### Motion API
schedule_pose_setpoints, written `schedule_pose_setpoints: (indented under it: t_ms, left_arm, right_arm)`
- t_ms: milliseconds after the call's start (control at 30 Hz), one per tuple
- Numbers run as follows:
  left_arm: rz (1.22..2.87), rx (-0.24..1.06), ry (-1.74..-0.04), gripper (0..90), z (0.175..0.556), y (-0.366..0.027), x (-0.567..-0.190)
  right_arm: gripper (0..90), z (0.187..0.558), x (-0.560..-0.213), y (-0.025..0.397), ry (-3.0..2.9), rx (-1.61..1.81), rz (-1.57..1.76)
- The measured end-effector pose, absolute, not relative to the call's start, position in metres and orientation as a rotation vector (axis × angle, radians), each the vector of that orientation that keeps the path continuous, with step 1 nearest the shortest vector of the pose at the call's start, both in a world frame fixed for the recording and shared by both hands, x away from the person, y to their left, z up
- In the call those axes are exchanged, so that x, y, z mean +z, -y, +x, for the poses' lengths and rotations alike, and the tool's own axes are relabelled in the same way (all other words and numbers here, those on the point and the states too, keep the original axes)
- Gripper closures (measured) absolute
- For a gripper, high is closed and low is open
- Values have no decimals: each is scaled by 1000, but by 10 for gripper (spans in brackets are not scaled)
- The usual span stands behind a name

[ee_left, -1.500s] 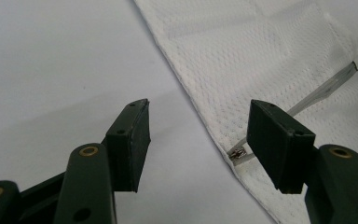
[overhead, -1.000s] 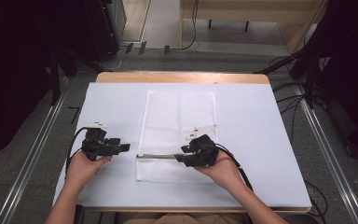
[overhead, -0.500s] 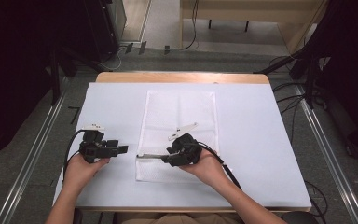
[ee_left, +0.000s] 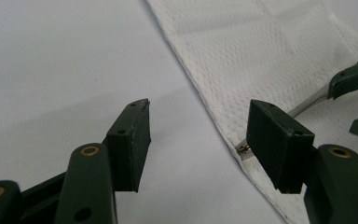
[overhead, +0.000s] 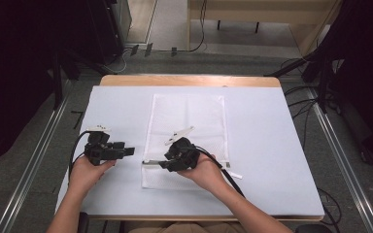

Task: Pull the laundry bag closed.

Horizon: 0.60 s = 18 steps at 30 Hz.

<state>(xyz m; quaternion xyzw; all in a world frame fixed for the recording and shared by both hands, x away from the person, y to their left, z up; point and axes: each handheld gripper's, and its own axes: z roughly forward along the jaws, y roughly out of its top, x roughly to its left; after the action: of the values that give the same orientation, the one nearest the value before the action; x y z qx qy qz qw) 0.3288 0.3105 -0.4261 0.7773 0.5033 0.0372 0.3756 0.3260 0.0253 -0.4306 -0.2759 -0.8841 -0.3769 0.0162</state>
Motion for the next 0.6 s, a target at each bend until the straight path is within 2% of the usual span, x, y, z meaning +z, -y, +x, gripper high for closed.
schedule_pose_setpoints:
  t_ms: [267,600]
  left_arm:
    - [1996,96,-1294,401,333,-311,-426]
    - [1985,104,-1301,398,333,-311,-425]
  right_arm:
    - [676,328,-439,-49,2735,-1149,-838]
    - [697,332,-449,-68,2723,-1121,-834]
